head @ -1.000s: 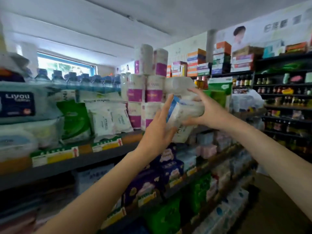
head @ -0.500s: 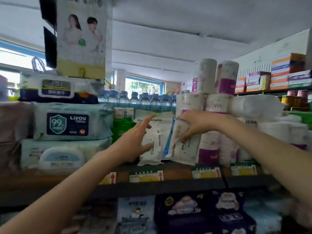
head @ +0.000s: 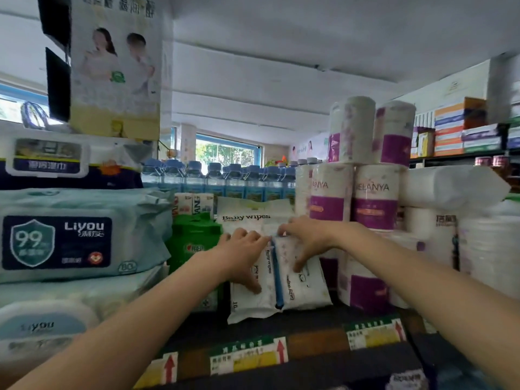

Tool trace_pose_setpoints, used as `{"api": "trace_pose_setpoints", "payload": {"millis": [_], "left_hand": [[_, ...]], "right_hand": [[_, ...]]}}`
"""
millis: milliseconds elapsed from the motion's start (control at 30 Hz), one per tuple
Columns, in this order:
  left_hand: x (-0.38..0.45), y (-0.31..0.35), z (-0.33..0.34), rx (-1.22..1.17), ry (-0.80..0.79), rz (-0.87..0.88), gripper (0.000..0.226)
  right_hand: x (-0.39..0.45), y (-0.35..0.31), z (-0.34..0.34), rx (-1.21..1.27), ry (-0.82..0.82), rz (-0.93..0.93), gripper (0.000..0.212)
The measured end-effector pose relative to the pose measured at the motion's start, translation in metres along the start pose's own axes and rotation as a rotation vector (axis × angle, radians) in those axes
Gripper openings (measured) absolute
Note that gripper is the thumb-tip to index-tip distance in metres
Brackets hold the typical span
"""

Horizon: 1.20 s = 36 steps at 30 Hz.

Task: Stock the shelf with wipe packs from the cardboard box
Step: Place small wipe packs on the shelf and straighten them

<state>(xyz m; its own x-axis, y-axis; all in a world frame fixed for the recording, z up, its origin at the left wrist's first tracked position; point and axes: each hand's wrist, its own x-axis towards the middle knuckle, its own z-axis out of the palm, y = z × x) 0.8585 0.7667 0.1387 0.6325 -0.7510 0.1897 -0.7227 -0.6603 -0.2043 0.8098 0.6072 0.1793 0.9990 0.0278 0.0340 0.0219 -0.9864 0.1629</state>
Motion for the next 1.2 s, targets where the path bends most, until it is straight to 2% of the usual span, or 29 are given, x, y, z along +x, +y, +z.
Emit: {"api": "trace_pose_setpoints", "payload": {"millis": [100,200,267,367,433,533,600,867,1067,1133,1200], "left_hand": [[0.003,0.002,0.003,0.07,0.004,0.02,0.108],[0.004,0.003,0.007,0.072,0.004,0.02,0.111],[0.003,0.0,0.004,0.062,0.011,-0.004,0.111],[0.003,-0.013,-0.011,0.057,0.043,-0.059,0.104],[0.006,-0.023,-0.023,0.046,0.075,-0.112,0.084],[0.013,-0.036,-0.032,0.053,0.057,-0.162,0.037],[0.016,-0.038,-0.028,0.046,0.014,-0.187,0.027],[0.027,-0.038,-0.021,0.048,0.109,-0.261,0.019],[0.027,-0.042,-0.026,0.234,0.337,-0.347,0.018],[0.029,-0.043,-0.027,0.249,0.304,-0.318,0.02],[0.028,-0.045,-0.025,0.206,0.203,-0.265,0.023]], "right_hand": [[0.002,0.007,0.011,-0.13,-0.079,0.032,0.116],[0.005,0.008,0.026,-0.178,-0.122,0.062,0.128],[0.003,0.006,0.021,-0.14,-0.106,0.041,0.126],[-0.001,-0.002,-0.002,0.081,0.028,-0.064,0.108],[0.001,-0.014,-0.008,0.155,0.109,-0.125,0.103],[0.011,-0.033,0.009,0.014,0.082,-0.149,0.114],[0.015,-0.039,0.023,-0.07,0.078,-0.161,0.118],[0.022,-0.026,0.045,0.036,0.214,-0.257,0.121],[0.021,-0.037,0.049,0.104,0.416,-0.249,0.118],[0.026,-0.042,0.046,0.094,0.393,-0.194,0.115],[0.027,-0.041,0.042,0.094,0.312,-0.164,0.11]]}}
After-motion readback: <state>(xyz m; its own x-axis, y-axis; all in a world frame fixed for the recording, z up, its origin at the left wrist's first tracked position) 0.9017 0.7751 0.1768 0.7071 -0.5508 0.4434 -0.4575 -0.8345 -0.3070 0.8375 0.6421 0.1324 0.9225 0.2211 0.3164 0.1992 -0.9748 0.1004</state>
